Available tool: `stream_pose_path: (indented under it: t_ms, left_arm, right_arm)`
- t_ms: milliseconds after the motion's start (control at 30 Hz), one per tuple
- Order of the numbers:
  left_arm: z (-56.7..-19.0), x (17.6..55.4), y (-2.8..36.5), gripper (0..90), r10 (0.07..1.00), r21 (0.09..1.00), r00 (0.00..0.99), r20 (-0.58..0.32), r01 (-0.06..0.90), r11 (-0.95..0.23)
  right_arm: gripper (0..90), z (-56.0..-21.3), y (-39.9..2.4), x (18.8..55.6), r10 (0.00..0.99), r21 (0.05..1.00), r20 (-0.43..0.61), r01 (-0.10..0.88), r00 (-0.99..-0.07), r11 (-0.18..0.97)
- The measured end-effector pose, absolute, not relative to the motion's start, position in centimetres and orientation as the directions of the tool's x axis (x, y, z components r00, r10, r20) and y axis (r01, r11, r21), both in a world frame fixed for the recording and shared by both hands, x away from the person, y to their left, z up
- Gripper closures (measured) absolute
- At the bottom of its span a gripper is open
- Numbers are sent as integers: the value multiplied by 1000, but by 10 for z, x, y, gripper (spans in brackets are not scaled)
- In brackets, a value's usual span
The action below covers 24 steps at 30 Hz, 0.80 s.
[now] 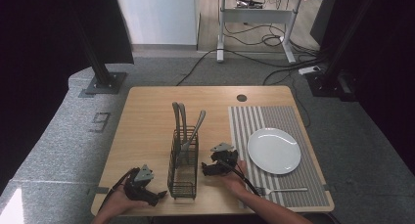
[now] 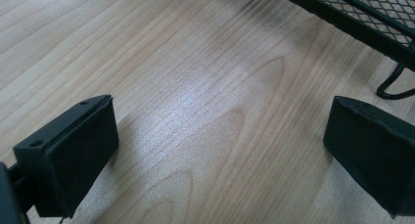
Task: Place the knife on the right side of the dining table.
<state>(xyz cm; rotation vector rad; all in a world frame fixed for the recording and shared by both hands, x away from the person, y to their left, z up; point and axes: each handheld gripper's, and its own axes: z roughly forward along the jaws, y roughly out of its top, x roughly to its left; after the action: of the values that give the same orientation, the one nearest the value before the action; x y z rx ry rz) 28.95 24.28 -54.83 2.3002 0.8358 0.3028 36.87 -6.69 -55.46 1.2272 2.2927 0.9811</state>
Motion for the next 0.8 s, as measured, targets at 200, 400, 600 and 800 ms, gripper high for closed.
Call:
stream_pose_path:
  t_ms: [200,400,600,800]
  left_arm:
    - [-548,289,242,0,639,655,769,-8,488,-578]
    - [-548,288,243,0,634,653,773,-8,485,-582]
    - [-548,289,243,0,632,652,775,-8,484,-584]
    - [-548,288,243,0,634,653,773,-9,485,-583]
  right_arm:
    - [88,-554,-70,368,843,733,12,579,-537,358]
    - [130,-539,-76,367,851,767,75,576,-520,284]
    - [145,-515,-84,367,836,805,150,556,-527,206]
    - [194,-492,-89,365,807,844,192,514,-559,155]
